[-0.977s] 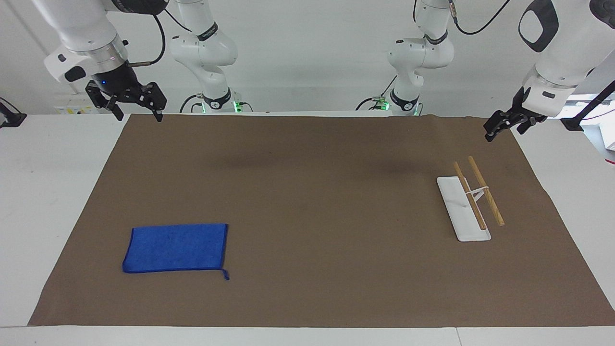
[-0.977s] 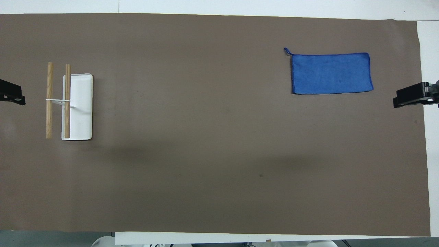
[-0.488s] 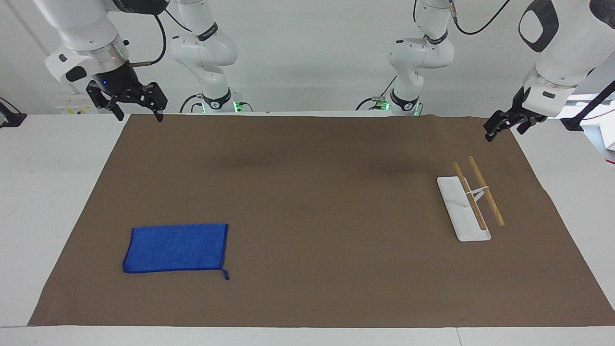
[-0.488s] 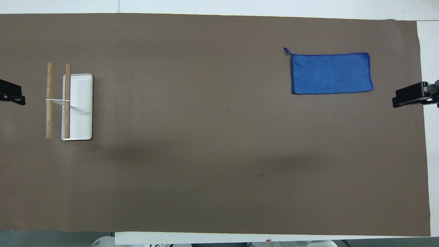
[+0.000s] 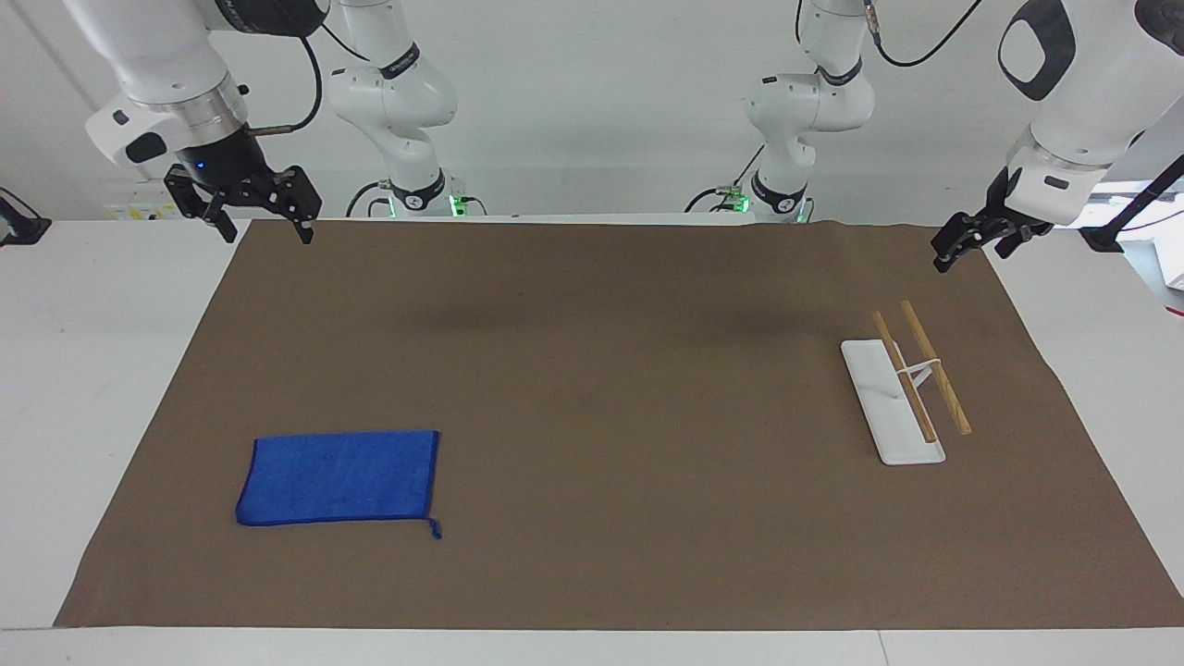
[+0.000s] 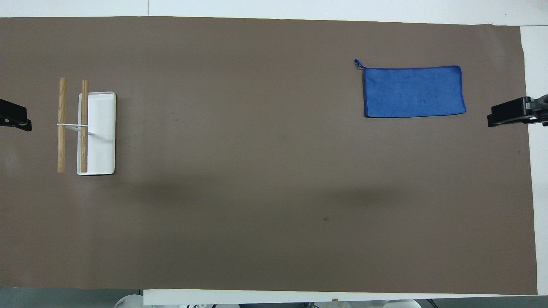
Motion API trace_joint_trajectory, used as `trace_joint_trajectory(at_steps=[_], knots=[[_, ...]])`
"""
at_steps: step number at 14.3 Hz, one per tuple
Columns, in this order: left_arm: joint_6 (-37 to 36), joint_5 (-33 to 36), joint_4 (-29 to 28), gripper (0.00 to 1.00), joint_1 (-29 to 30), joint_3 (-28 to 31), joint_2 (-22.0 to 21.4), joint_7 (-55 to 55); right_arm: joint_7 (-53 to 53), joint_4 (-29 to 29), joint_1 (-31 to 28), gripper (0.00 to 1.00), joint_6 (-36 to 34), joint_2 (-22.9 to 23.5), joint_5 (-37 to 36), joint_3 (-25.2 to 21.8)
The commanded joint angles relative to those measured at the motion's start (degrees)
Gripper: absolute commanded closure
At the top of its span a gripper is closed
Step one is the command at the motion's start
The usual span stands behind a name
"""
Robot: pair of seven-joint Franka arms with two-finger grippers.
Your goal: Right arm passes towel to left arm to hang
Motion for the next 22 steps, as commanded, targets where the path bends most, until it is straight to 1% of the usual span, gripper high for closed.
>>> trace_joint_trajectory(at_steps=[1,4,5,7,8,11,13,15,18,22], knots=[[-1.1,-0.7,0.4,0.00,0.3,0.0,0.1,0.4,-1.2,-0.5,-0.5,0.00,7.4,6.3,0.8,0.3],[-1.1,-0.7,0.4,0.00,0.3,0.0,0.1,0.4,0.3,-0.6,0.2,0.00,18.5,16.0,0.9,0.4],[-1.3,-0.7,0.4,0.00,0.3,0.0,0.1,0.5,0.9,-0.9,0.2,0.00,21.9,18.3,0.9,0.5],[-1.3,-0.7,0.4,0.00,-0.6,-0.6,0.1,0.5,1.6,-1.5,0.3,0.00,26.4,22.4,0.9,0.6],[-1.1,-0.7,0.4,0.00,-0.9,-0.8,0.1,0.5,1.7,-3.2,0.4,0.00,28.9,23.2,0.9,0.7],[-1.0,-0.7,0.4,0.00,-1.7,-0.8,0.1,0.4,1.5,-12.5,0.2,0.00,38.2,23.1,0.9,0.7],[-0.8,-0.7,0.4,0.00,-1.7,-0.8,0.1,0.3,1.3,-15.3,0.2,0.00,42.1,23.5,1.0,0.7],[-0.8,-0.7,0.4,0.00,-1.7,-0.8,0.1,0.3,0.9,-15.6,0.0,0.00,42.3,24.2,1.0,0.7],[-1.1,-0.7,0.2,0.00,-1.6,-0.8,0.0,0.4,-0.5,-17.0,-0.5,0.08,42.8,25.1,0.9,0.7],[-0.9,-0.8,0.0,0.00,-1.4,-0.8,0.0,0.4,-0.3,-16.4,-0.7,0.08,47.3,27.5,0.9,0.7]])
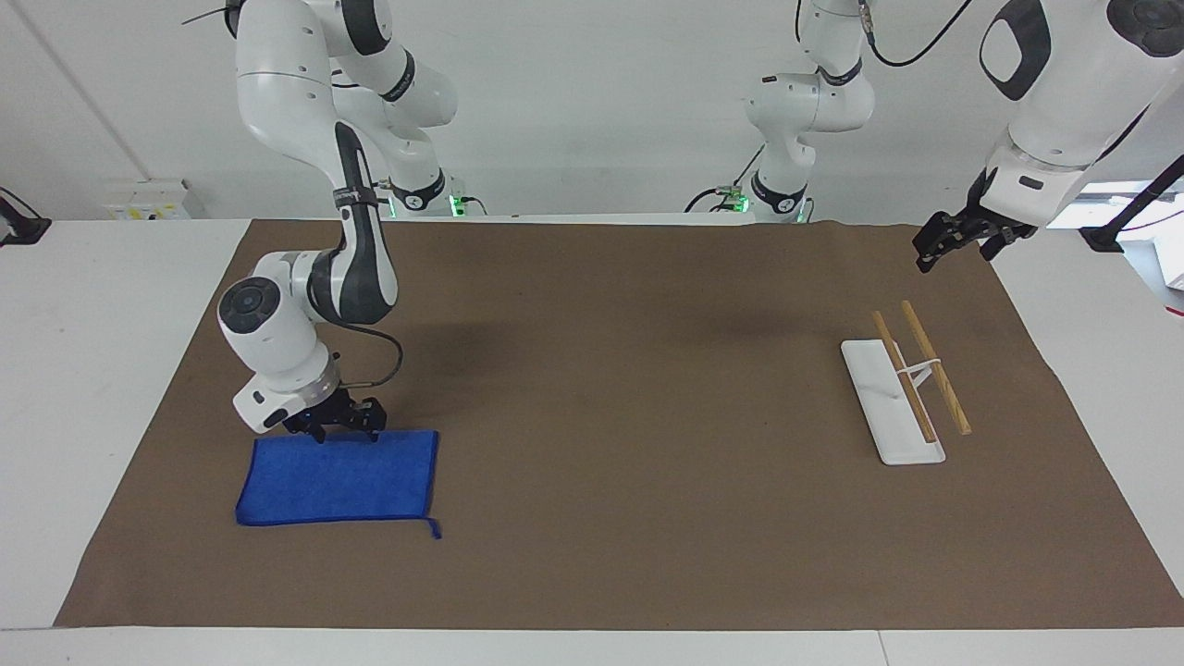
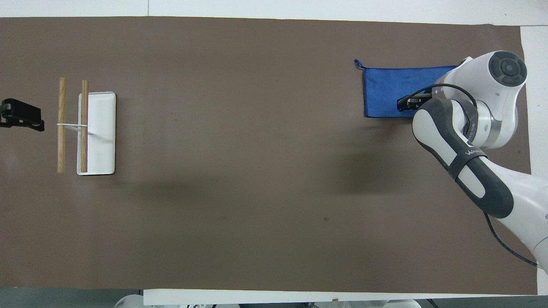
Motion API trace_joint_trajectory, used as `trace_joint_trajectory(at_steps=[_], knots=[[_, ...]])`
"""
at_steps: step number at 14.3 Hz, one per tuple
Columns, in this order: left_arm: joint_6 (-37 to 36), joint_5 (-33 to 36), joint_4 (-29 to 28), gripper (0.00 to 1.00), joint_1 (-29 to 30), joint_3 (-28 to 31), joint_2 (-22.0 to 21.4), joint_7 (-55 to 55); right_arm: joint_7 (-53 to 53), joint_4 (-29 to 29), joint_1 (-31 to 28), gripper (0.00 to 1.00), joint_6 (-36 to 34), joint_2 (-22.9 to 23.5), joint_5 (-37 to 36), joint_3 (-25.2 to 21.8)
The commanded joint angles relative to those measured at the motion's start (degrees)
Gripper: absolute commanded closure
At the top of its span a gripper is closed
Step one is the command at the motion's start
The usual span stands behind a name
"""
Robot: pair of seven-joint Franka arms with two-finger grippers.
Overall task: Right arm passes towel to left arm to hang
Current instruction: 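Reach the right gripper to the blue towel's near edge and grasp it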
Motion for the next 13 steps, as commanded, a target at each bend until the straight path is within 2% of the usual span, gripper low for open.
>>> trace_joint_trajectory(at_steps=[1,3,4,5,6,8,9,10,13], knots=[[-0.8,-0.8,-0.1,0.00,0.2,0.4,-0.1,0.5,-1.3,-0.3,-0.6,0.08,2.0,1.0,0.9,0.4],[-1.0,-0.9,-0.3,0.00,0.4,0.5,-0.2,0.6,-1.3,-0.9,-0.9,0.09,2.0,1.0,1.0,0.4],[-0.9,-3.2,-0.3,0.00,0.6,0.9,-0.2,0.5,-1.4,-1.5,-0.9,0.14,1.8,0.9,1.0,0.4],[-0.6,-6.5,-0.1,0.00,1.6,1.3,-0.1,0.2,-1.5,-2.3,-0.9,0.26,1.8,0.7,1.0,0.4],[-0.4,-8.2,0.5,0.00,2.5,1.3,0.2,0.4,-1.5,-2.4,-0.9,0.44,1.7,0.7,1.0,0.5],[0.1,-8.3,1.8,0.00,2.4,1.3,0.7,0.9,-2.5,-2.4,-0.9,0.82,1.3,0.6,1.0,0.5],[0.1,-8.3,2.0,0.00,2.3,1.2,0.8,0.9,-2.5,-2.3,-0.9,0.95,1.1,0.6,1.0,0.5],[0.1,-8.2,2.0,0.00,2.0,1.2,0.8,0.9,-2.6,-2.1,-1.0,1.00,0.9,0.6,0.9,0.5],[0.4,-7.9,2.0,0.00,1.7,0.5,0.9,0.2,-2.6,0.8,-0.7,1.00,-2.9,0.7,0.9,0.5]])
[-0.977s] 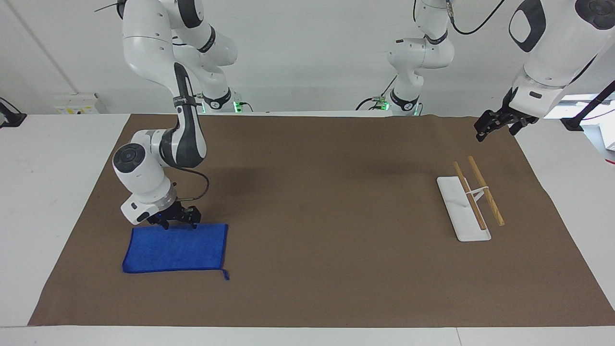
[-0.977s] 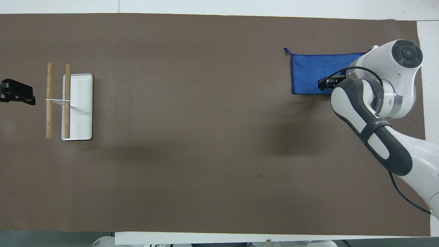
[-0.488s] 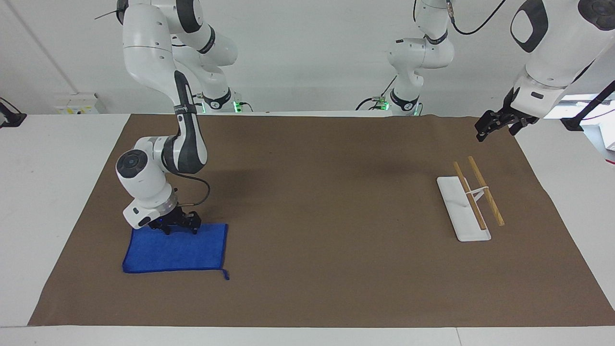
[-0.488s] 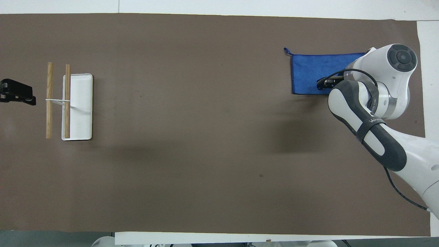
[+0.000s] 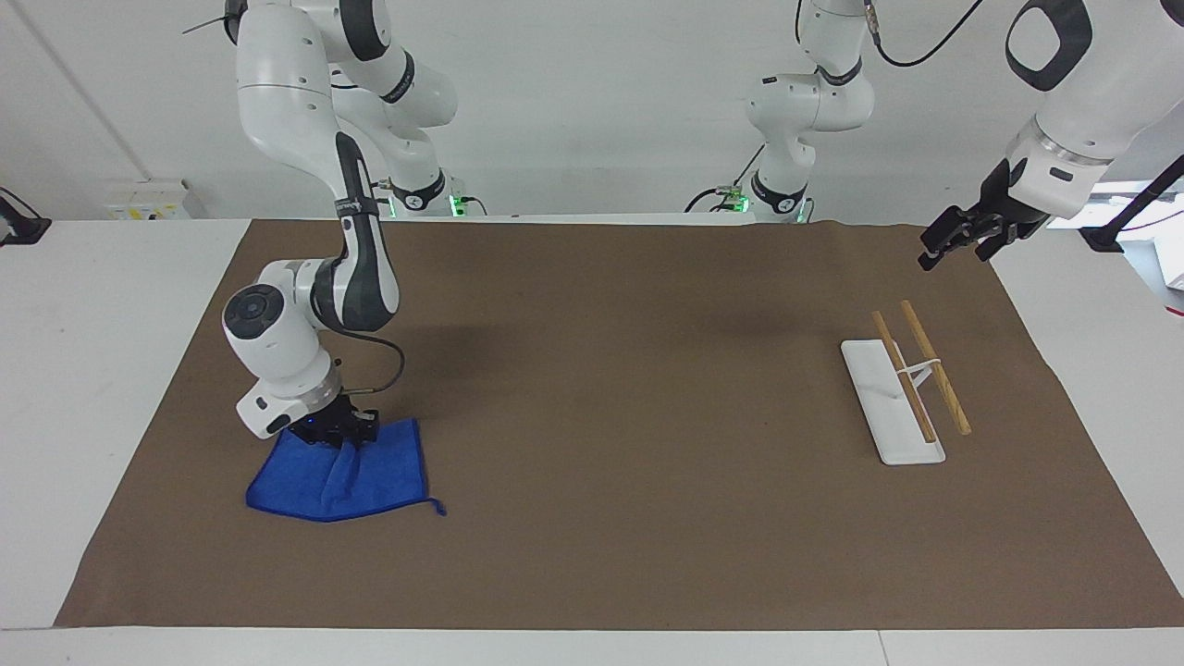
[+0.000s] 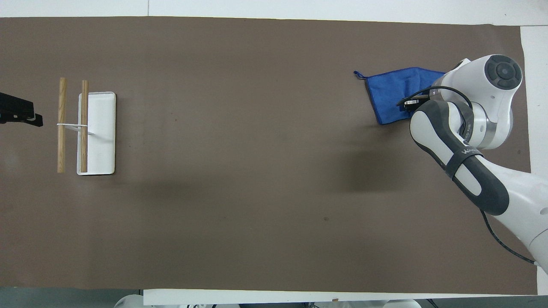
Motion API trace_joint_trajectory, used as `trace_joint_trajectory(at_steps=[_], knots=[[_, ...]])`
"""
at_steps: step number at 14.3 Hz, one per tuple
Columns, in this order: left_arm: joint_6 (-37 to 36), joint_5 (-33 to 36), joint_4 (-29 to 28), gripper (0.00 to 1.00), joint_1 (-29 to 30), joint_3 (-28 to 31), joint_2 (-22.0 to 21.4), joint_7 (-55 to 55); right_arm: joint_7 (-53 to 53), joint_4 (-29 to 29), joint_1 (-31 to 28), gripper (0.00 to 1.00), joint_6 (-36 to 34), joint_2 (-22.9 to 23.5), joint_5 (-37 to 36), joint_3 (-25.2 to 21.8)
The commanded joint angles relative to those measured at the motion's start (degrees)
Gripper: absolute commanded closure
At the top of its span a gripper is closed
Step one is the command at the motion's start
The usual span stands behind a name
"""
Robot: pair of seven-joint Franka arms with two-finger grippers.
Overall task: Right arm passes towel to left arm to hang
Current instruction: 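Lift the towel with the right gripper while the left gripper approaches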
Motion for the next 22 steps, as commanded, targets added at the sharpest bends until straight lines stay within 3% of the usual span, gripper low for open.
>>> trace_joint_trajectory(at_steps=[1,5,6,9,11,12,15,17,22], knots=[[0.3,-0.5,1.2,0.00,-0.5,-0.4,0.9,-0.3,-1.8,2.9,-0.7,1.00,-5.1,0.3,0.9,0.4],[1.0,-0.8,1.0,0.00,-1.4,-0.5,0.8,-1.3,-1.7,8.0,-0.6,1.00,-10.3,0.3,1.6,1.5],[1.0,-0.4,0.9,0.00,-2.1,-0.5,0.8,-2.3,-1.3,10.1,-0.5,1.00,-12.8,0.1,5.1,2.1],[0.8,0.3,0.6,0.00,-4.3,-0.4,0.7,-22.0,3.2,15.8,0.8,1.00,-20.1,-0.9,15.8,2.4],[1.4,1.2,0.6,0.00,-4.9,-0.4,0.7,-23.7,9.1,17.1,1.5,1.00,-22.4,-2.5,18.7,4.2],[2.5,1.1,0.7,0.00,-4.8,-0.5,0.8,-26.2,13.3,17.3,1.5,1.00,-22.7,-3.6,22.2,5.8],[7.0,1.1,-0.2,0.00,-8.1,-1.0,0.6,-49.3,27.0,17.3,3.1,0.99,-21.7,-5.4,30.7,9.8],[8.5,0.5,-1.4,0.00,-10.1,-1.0,0.3,-55.9,36.3,17.3,5.6,0.99,-19.2,-5.9,36.2,12.2],[19.2,-2.4,-5.9,0.00,-16.3,-1.2,-0.1,-75.7,43.0,16.6,15.2,0.97,-11.1,-6.6,45.7,12.5]])
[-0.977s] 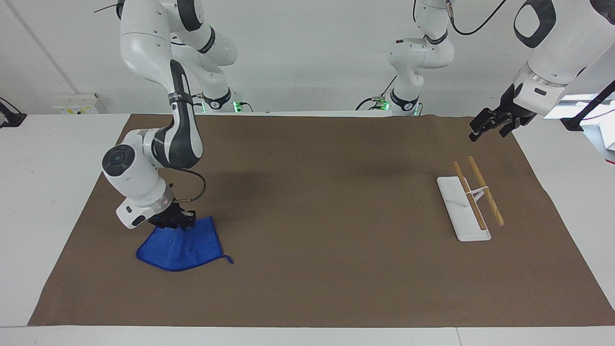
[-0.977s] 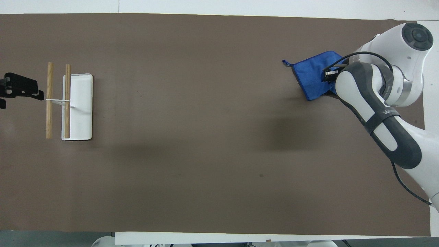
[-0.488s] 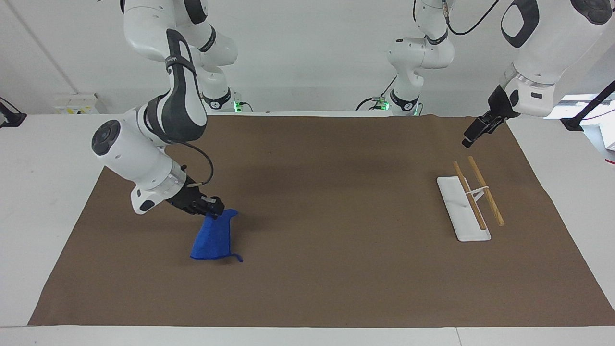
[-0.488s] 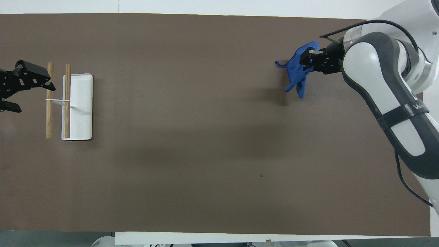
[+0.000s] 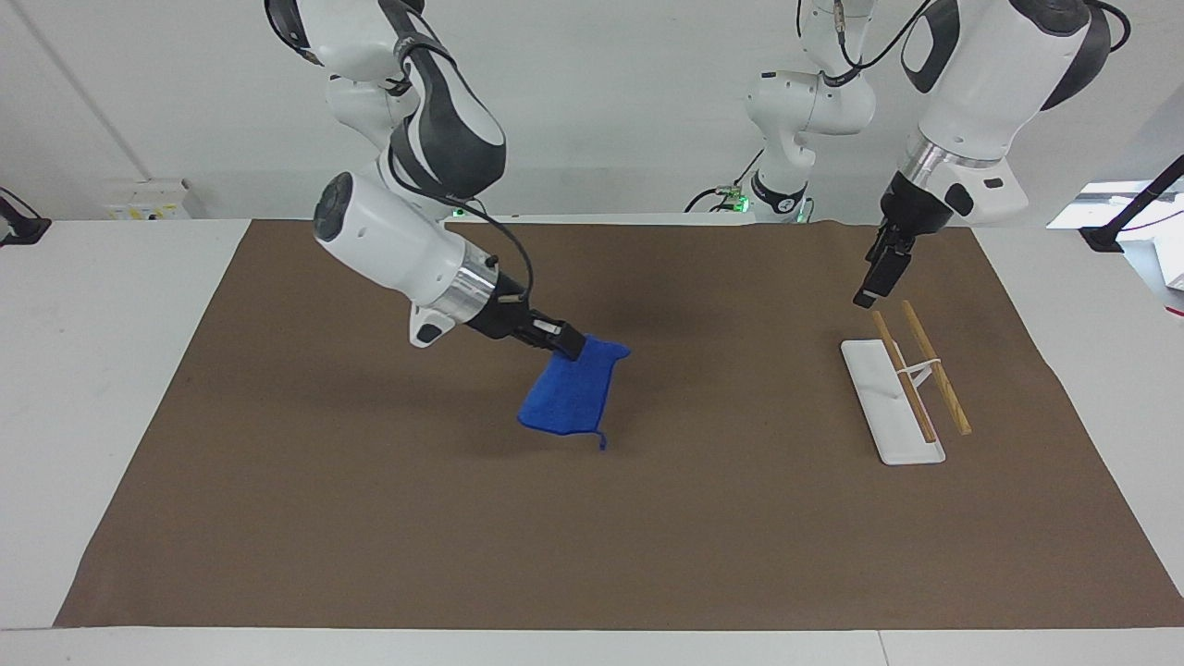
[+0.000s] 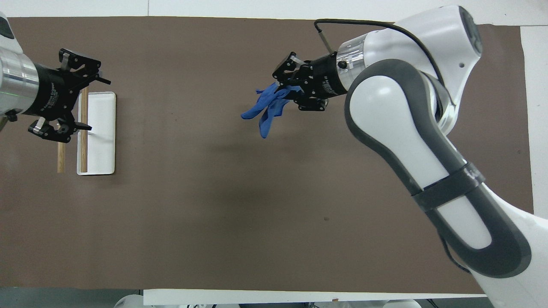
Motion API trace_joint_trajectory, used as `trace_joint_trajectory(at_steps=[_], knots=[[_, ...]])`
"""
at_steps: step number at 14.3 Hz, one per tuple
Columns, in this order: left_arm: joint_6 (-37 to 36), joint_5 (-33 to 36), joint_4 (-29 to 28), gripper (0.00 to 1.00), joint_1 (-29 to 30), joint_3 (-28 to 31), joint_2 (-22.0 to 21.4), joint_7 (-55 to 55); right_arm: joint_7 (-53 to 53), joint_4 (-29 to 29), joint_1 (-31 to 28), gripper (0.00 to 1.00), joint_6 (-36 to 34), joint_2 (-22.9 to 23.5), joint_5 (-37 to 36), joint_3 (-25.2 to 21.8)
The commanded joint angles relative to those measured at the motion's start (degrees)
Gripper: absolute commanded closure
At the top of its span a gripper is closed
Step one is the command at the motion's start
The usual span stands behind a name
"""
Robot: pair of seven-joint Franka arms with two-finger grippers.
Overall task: Right arm passes towel to left arm to hang
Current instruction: 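Lift the towel with the right gripper while the left gripper approaches, then close the left gripper on the towel held by the right gripper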
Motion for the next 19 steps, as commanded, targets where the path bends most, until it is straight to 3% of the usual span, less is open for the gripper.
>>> trace_joint_trajectory(at_steps=[1,3,6,9,19], knots=[[5.8,-1.2,-4.0,0.00,-4.7,0.5,-0.6,-7.0,4.3,-1.0,3.5,0.97,5.3,-0.4,3.5,0.1],[6.0,-1.2,-5.4,0.05,-7.6,0.5,-0.4,-8.7,9.0,-1.0,6.8,0.97,9.3,-0.4,5.7,0.1],[6.5,-1.2,-6.8,0.26,-9.8,0.5,-0.1,-10.3,14.9,-1.0,7.9,0.97,11.0,-0.3,11.6,0.1],[8.0,-1.2,-7.5,0.43,-10.6,0.5,0.1,-10.1,16.1,-1.6,8.0,0.97,11.0,-0.4,12.1,0.1],[12.2,-1.3,-7.4,0.48,-12.2,0.5,1.6,-10.4,16.4,-1.6,8.2,0.97,11.1,-0.4,12.2,0.1]])
